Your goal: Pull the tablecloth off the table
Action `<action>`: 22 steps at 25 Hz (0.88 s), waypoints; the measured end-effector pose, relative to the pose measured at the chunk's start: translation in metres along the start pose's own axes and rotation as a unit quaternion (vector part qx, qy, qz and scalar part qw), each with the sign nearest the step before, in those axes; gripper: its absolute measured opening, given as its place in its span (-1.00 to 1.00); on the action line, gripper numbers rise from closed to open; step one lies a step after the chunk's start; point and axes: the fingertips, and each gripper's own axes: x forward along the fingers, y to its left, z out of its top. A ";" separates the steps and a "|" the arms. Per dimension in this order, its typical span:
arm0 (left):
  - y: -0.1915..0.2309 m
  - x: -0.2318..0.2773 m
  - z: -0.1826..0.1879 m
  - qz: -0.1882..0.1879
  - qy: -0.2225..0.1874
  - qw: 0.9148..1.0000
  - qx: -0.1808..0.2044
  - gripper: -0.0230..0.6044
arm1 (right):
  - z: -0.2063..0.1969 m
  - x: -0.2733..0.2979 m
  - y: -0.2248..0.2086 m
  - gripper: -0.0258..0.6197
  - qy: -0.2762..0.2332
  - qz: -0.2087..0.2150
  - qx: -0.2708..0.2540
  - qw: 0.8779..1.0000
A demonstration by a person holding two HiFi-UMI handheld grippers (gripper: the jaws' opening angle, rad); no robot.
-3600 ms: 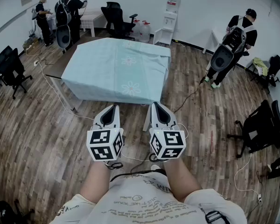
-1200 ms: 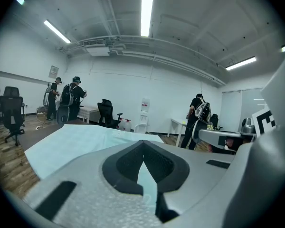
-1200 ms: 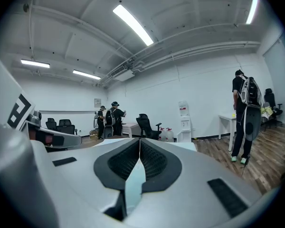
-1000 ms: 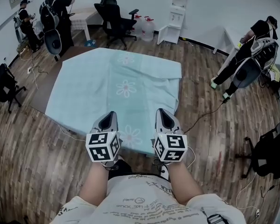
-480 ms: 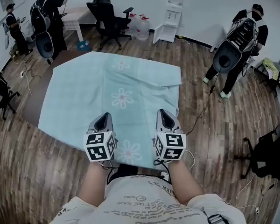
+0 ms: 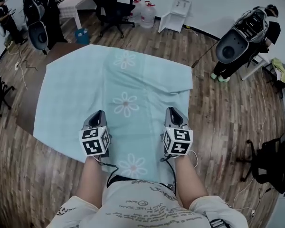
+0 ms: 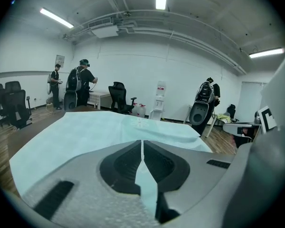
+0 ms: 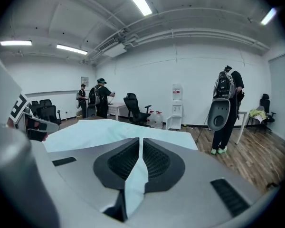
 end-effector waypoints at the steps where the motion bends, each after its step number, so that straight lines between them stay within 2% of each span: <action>1: 0.009 0.010 -0.003 0.003 0.009 1.000 -0.002 -0.88 | -0.005 0.011 -0.003 -0.87 0.010 -0.002 -0.001 1.000; 3: 0.027 0.029 -0.012 0.010 0.028 1.000 -0.003 -0.88 | -0.018 0.032 -0.009 -0.78 0.036 0.002 0.002 0.999; 4: 0.037 0.038 -0.016 0.013 0.038 0.999 -0.004 -0.86 | -0.026 0.043 -0.012 -0.59 0.051 0.006 0.004 0.999; 5: 0.046 0.047 -0.021 0.015 0.049 0.999 -0.005 -0.74 | -0.036 0.052 -0.015 -0.54 0.068 0.008 0.007 0.998; 7: 0.066 0.067 -0.033 0.019 0.070 0.997 -0.006 -0.36 | -0.055 0.071 -0.024 -0.48 0.100 0.007 0.010 0.995; 9: 0.085 0.086 -0.046 0.028 0.093 0.995 -0.004 -0.32 | -0.075 0.087 -0.036 -0.38 0.127 0.003 0.014 0.992; 12: 0.110 0.109 -0.068 0.042 0.129 0.991 0.011 -0.15 | -0.103 0.103 -0.057 -0.22 0.164 -0.008 0.022 0.986; 15: 0.131 0.124 -0.089 0.050 0.163 0.985 0.020 -0.03 | -0.125 0.111 -0.074 -0.18 0.197 -0.032 0.029 0.979; 19: 0.154 0.136 -0.112 0.057 0.204 0.977 0.002 0.00 | -0.144 0.122 -0.092 -0.16 0.229 -0.064 0.037 0.971; 22: 0.161 0.141 -0.125 0.059 0.217 0.974 -0.007 0.03 | -0.168 0.124 -0.103 -0.16 0.277 -0.076 0.044 0.957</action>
